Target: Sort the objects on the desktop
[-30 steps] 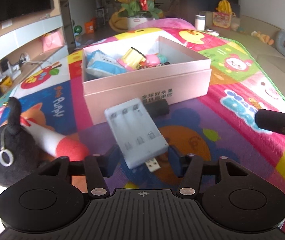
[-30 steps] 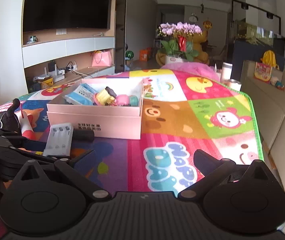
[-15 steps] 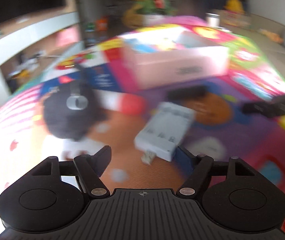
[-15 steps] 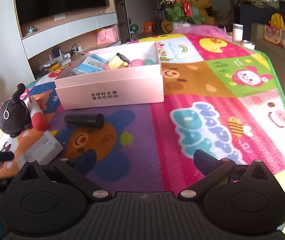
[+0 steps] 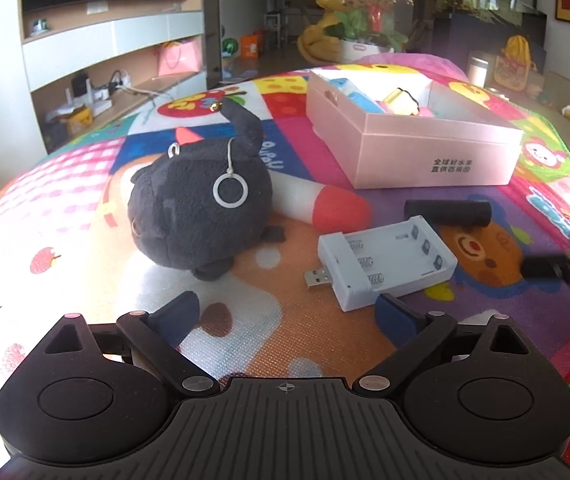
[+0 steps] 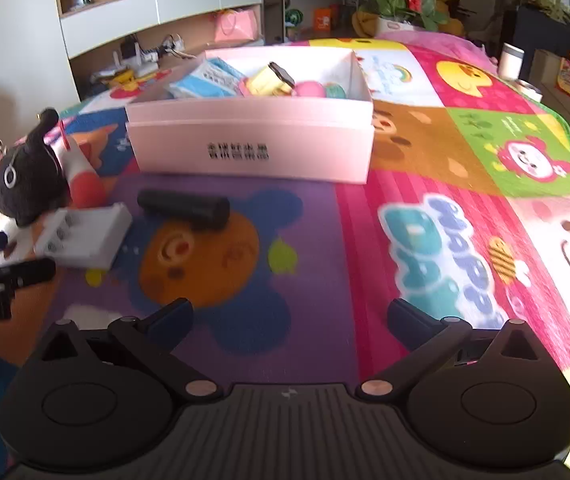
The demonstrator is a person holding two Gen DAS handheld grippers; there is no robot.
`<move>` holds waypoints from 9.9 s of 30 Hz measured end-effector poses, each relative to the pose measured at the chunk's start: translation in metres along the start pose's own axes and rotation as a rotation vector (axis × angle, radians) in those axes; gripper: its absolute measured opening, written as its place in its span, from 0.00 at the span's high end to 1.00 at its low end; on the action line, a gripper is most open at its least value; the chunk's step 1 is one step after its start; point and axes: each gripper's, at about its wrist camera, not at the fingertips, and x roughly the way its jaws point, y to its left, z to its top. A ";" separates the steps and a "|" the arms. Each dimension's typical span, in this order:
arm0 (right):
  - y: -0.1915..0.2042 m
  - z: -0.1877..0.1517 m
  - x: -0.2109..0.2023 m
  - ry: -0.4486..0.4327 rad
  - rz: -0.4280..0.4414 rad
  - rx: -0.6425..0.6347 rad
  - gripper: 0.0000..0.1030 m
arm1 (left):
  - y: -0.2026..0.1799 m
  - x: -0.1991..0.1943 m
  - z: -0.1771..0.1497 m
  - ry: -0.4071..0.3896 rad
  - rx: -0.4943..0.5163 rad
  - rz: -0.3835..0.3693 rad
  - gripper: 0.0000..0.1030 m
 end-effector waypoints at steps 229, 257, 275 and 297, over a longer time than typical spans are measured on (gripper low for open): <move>0.115 0.054 -0.015 -0.172 0.293 -0.373 0.74 | 0.039 -0.009 -0.009 0.009 -0.158 0.189 0.00; -0.016 -0.026 -0.029 -0.170 0.029 0.126 0.00 | 0.019 0.029 0.053 -0.069 -0.072 0.214 0.00; -0.020 -0.025 -0.032 -0.172 0.067 0.171 0.00 | -0.035 -0.019 0.008 -0.099 0.089 0.033 0.08; 0.015 0.000 -0.028 0.001 0.089 -0.001 0.65 | -0.012 -0.006 -0.005 -0.035 -0.036 -0.026 0.02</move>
